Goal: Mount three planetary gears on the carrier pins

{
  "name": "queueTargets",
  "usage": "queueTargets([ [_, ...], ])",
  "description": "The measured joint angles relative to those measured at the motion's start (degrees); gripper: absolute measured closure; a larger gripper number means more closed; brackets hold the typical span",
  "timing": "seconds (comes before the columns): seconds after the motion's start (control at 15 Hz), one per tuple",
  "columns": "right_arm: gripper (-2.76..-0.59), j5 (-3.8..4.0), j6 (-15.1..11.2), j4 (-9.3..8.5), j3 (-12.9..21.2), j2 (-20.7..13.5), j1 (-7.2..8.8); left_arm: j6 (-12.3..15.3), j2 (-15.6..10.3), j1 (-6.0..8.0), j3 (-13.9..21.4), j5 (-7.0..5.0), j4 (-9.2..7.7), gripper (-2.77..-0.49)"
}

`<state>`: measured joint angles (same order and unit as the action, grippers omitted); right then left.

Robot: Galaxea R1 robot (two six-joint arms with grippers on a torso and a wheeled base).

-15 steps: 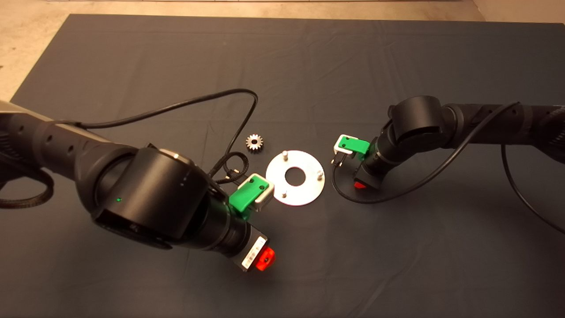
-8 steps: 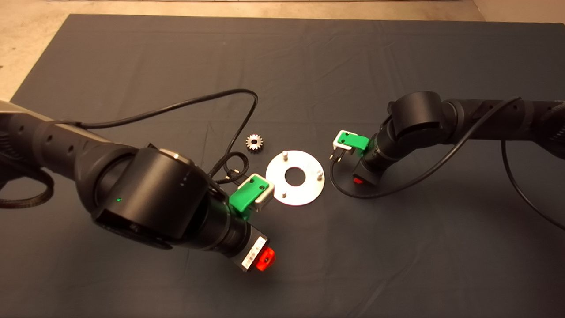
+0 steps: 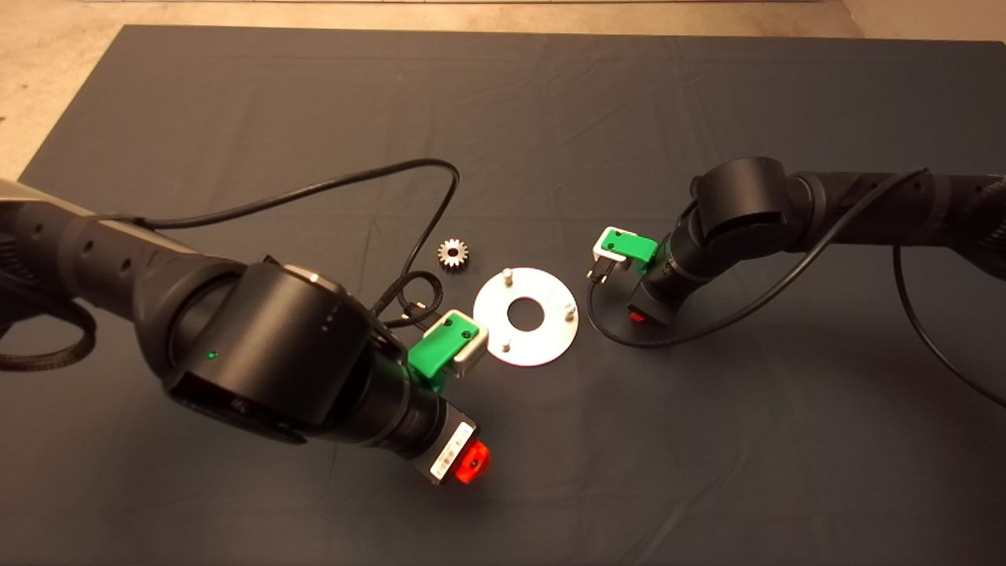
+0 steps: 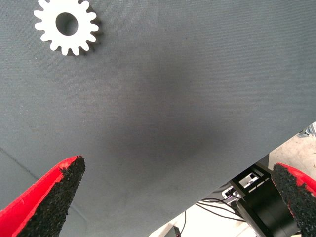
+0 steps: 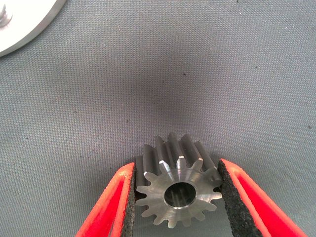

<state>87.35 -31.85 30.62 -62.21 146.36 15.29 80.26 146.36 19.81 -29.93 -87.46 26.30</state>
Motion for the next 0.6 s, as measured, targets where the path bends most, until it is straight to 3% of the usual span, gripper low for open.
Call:
queueTargets([
  [0.6, -1.02, 0.0, -0.88, -0.01, 0.0, 0.0, 0.04, 0.0, 0.0, 0.0, 0.0, 0.02, -0.17, -2.75],
])
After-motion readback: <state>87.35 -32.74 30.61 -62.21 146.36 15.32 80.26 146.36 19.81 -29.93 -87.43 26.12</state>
